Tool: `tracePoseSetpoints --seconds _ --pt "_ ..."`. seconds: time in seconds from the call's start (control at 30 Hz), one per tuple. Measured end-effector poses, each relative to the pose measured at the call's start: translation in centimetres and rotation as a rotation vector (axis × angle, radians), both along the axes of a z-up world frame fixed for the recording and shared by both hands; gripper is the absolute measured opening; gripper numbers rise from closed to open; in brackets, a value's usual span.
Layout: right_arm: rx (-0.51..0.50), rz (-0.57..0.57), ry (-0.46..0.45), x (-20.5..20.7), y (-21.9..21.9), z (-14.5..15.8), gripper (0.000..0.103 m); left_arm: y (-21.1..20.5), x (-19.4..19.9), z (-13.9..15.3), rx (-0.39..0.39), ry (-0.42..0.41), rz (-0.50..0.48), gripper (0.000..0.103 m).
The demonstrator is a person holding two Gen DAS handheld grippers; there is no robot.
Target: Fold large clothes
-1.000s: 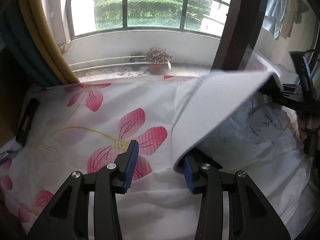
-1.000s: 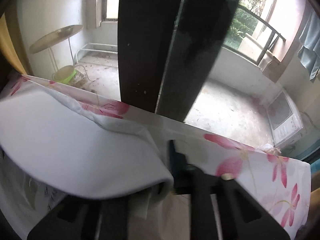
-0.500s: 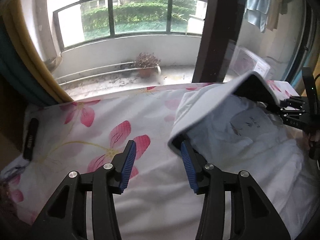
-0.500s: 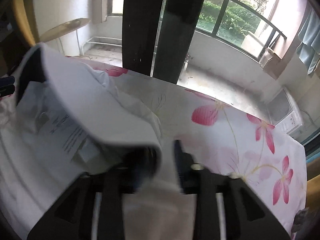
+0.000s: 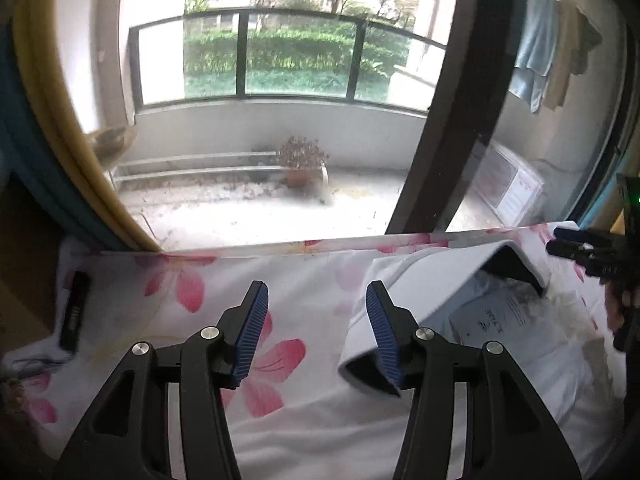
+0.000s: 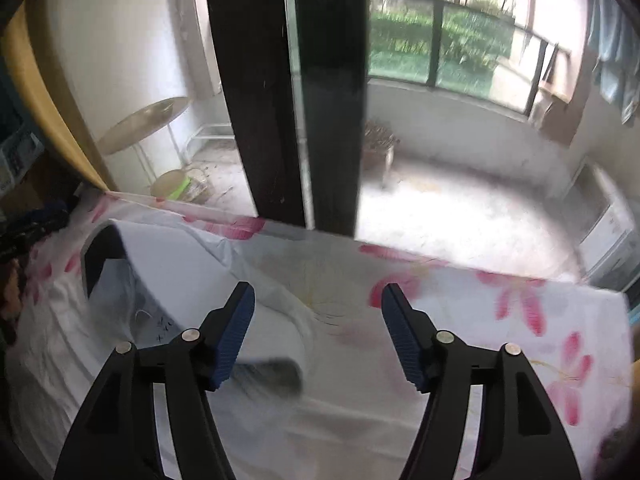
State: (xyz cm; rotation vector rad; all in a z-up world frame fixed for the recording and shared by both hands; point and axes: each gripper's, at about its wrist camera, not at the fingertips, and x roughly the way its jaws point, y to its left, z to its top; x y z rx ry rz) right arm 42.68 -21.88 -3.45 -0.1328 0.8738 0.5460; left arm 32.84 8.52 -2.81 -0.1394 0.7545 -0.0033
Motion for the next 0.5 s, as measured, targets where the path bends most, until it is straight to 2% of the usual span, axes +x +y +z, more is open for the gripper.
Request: tracePoseSetpoints --seconds 0.1,0.2,0.3,0.37,0.43,0.5 --pt "-0.022 0.046 0.106 0.8 1.6 -2.7 0.066 -0.3 1.2 -1.9 -0.056 0.054 -0.047 0.054" --pt "-0.038 0.102 0.175 0.6 3.0 -4.9 0.066 -0.7 1.4 -3.5 -0.061 0.098 -0.097 0.055" --pt "-0.033 0.144 0.169 -0.3 3.8 -5.5 0.064 -0.9 1.1 -5.0 -0.063 0.143 -0.147 0.058" --pt "-0.043 0.182 0.153 -0.9 4.3 -5.4 0.037 -0.8 1.1 -5.8 -0.049 0.170 -0.165 0.061" --pt "-0.051 0.216 0.133 -1.7 4.9 -5.2 0.025 -0.7 1.2 -6.5 -0.045 0.197 -0.186 0.065" --pt "-0.092 0.227 0.076 -2.6 4.9 -4.9 0.019 -0.5 0.8 -6.7 -0.046 0.191 -0.194 0.066"
